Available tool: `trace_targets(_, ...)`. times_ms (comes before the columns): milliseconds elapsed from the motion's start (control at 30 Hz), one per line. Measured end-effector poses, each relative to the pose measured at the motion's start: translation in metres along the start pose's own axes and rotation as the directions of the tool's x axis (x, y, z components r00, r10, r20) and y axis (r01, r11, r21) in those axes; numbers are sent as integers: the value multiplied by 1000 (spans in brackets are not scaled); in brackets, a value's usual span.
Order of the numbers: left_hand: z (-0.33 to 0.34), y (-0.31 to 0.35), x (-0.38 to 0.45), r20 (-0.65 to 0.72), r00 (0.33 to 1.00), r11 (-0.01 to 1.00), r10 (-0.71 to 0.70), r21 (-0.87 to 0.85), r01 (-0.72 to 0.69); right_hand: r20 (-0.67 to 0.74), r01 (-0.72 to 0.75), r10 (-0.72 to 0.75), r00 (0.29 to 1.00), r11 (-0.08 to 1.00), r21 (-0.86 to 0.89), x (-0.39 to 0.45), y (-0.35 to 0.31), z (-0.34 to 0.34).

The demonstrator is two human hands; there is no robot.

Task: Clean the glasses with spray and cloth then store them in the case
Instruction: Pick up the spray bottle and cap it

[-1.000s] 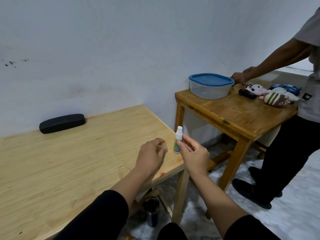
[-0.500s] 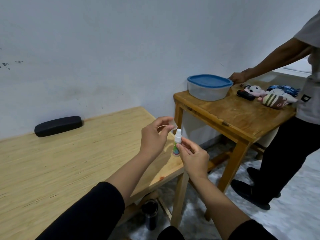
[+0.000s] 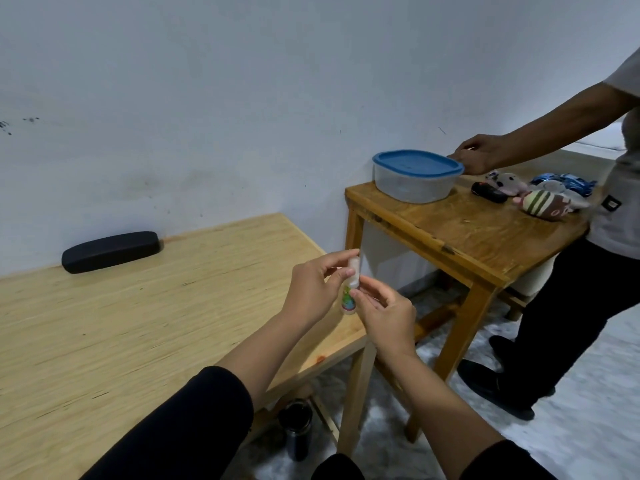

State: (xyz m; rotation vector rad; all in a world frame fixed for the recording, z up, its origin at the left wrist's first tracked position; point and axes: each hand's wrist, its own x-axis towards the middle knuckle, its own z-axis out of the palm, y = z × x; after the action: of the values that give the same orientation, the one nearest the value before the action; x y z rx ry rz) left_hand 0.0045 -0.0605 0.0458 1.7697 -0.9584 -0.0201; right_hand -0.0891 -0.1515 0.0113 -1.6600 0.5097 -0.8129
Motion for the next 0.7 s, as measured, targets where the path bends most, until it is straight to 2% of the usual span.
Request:
trace_targets(200,4,-10,-21,-94,994,995,-51,-95,43,99,73,-66,993,995,-68,7,-8,-12)
trace_targets(367,9,-3,-16,-44,999,997,28,-72,-32,172,103,-83,982,988,-111,10,-12,-10)
trace_targets(567,9,-9,-22,-46,997,994,-58,-92,54,175,145,-124,977,983,-113,11,-11,-9)
trace_targets(700,8,-15,-26,-38,997,994,-68,-92,65,192,221,-183,964,954,-203,13,-11,-9)
